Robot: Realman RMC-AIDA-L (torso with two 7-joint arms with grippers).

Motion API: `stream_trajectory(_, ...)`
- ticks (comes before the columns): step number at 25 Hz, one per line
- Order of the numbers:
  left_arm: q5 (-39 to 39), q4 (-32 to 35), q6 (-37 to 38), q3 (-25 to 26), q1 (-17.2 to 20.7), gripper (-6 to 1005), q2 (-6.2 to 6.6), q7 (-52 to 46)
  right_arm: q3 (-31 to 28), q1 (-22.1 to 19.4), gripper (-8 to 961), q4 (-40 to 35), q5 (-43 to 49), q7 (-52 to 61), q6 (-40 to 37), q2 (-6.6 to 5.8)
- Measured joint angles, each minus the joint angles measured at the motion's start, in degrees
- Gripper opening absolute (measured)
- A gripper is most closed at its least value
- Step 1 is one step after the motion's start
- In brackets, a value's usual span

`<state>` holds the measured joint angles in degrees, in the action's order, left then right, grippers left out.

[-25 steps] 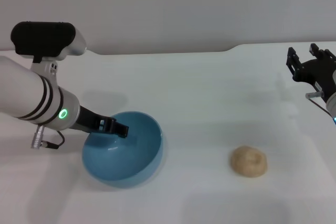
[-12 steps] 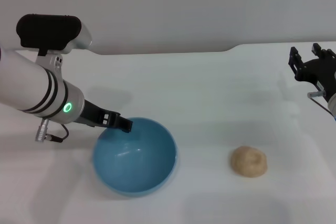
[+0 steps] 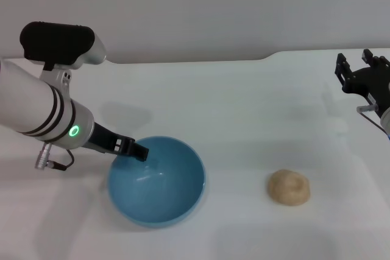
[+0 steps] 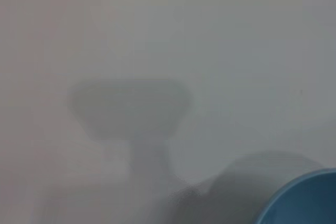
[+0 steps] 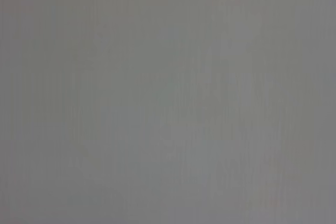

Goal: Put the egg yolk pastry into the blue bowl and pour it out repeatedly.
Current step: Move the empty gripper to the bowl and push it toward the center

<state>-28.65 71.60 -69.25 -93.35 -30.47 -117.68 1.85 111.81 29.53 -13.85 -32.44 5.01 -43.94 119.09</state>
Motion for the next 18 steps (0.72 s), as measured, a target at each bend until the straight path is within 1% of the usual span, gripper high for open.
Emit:
stream_trajectory(9,0.00,-1.09,-1.60,-0.47,-0.92,874,-0.18,3.46,-0.02,-0.06,481,0.03,-0.07,0.00,-0.01,0.00)
stream_trajectory(18,0.80,-6.08,-3.01,-0.59,-3.97,872,-0.21,3.67,-0.01,-0.09,481,0.02,-0.09,0.00,0.00,0.00)
